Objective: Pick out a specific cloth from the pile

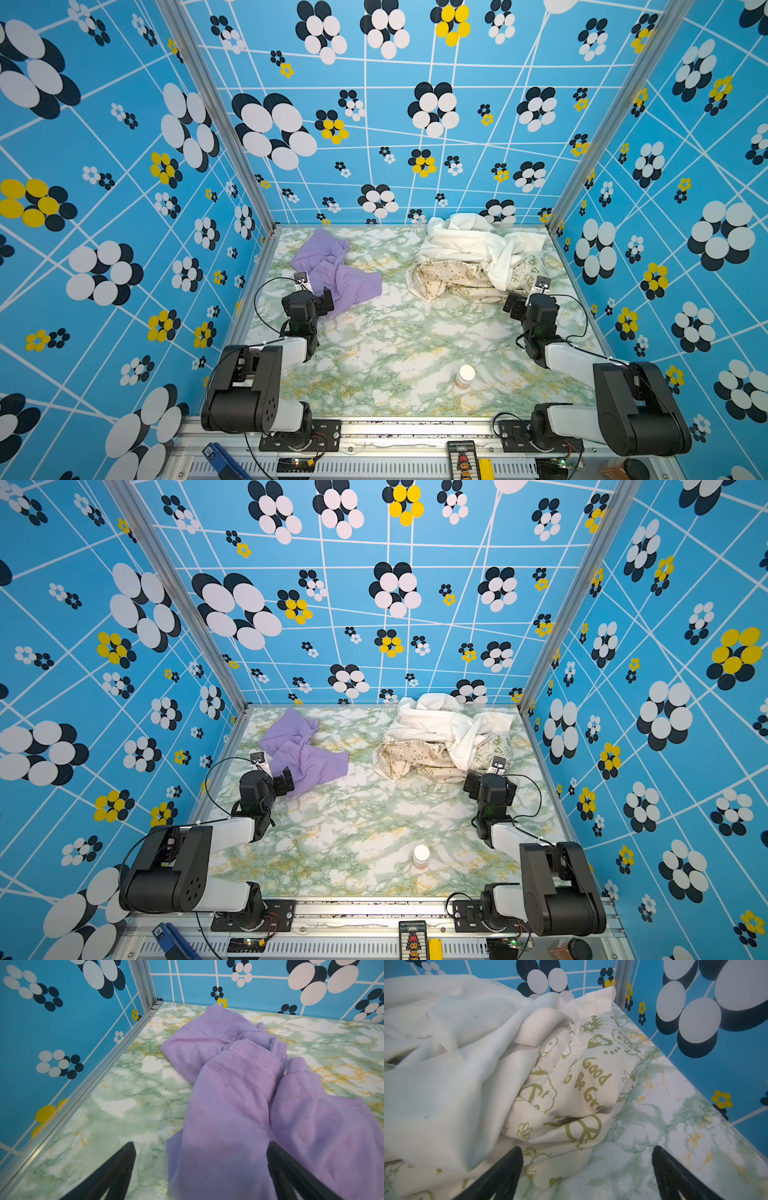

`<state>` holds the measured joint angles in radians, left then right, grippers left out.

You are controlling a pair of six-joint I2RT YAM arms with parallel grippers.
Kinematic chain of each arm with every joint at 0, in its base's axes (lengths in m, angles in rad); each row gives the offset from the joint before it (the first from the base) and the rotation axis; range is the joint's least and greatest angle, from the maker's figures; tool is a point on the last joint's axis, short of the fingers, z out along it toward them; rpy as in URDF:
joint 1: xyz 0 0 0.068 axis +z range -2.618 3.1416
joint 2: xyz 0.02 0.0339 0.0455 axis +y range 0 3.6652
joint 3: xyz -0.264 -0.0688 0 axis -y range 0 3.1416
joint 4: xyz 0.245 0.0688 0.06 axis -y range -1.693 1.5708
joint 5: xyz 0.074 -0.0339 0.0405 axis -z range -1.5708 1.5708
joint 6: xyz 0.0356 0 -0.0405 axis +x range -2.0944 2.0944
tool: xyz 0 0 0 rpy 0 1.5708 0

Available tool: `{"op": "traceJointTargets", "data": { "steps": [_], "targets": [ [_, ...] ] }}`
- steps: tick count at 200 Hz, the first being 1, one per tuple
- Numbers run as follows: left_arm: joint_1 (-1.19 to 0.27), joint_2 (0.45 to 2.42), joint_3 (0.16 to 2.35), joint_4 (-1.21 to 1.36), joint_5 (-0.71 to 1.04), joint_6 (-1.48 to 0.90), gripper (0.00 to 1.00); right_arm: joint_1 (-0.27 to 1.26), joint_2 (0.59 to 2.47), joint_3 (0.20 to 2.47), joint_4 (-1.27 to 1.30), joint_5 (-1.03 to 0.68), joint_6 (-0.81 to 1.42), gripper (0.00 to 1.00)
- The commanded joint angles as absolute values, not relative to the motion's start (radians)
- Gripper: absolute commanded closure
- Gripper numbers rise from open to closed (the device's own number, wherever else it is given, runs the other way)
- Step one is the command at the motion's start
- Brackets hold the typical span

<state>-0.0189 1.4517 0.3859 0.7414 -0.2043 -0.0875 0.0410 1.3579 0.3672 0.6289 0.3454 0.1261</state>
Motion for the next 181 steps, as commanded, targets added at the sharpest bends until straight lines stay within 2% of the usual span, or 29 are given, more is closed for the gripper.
{"op": "traceJointTargets", "data": {
  "steps": [1,19,43,181],
  "targets": [
    [-0.017,1.480,0.425,0.782,-0.146,-0.058,0.01,0.034,1.424,0.422,0.721,0.284,0.067,0.01],
    [-0.001,1.524,0.409,0.853,-0.006,-0.028,0.01,0.034,1.496,0.415,0.801,0.295,0.067,0.01],
    [0.008,1.547,0.386,0.909,0.069,-0.011,0.01,0.033,1.523,0.398,0.846,0.253,0.050,0.01],
    [0.000,1.549,0.386,0.912,0.060,-0.006,0.01,0.033,1.542,0.385,0.896,0.227,0.037,0.01]
  ]
}}
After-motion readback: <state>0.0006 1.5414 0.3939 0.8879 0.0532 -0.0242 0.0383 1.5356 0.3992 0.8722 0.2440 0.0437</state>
